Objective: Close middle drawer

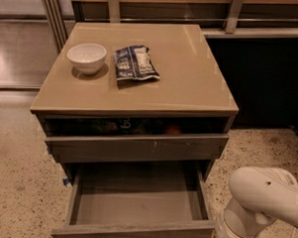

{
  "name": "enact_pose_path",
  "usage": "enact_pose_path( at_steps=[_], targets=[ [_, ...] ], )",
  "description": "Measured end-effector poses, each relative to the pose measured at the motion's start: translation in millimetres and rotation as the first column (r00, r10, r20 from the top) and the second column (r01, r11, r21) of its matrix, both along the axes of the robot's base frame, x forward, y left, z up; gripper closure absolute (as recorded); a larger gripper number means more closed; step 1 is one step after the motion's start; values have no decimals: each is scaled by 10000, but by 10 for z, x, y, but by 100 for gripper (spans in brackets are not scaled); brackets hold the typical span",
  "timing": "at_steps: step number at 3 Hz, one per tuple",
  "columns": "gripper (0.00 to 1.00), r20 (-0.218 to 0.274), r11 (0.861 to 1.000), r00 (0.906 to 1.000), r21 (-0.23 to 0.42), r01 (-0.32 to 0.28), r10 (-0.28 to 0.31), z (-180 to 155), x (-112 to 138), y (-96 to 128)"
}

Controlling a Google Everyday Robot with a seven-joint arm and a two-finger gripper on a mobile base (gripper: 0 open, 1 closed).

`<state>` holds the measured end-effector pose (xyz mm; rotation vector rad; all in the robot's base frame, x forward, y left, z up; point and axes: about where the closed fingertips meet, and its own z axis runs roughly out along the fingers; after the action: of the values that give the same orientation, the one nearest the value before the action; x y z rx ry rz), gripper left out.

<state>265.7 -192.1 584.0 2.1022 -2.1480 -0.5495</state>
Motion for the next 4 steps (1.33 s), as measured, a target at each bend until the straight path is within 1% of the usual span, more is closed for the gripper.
enact_pose_path(
  at_steps=[1,2,3,4],
  targets=[
    [100,-87,10000,10000,16,17,-17,-32,0,-6],
    [100,-459,10000,9989,54,-8,10,-205,-20,-4],
    [100,-844,9998,9963,79,-156,162,-434,-83,34],
    [100,-1294,9985,9901,129,-533,545,-743,-223,125]
  ],
)
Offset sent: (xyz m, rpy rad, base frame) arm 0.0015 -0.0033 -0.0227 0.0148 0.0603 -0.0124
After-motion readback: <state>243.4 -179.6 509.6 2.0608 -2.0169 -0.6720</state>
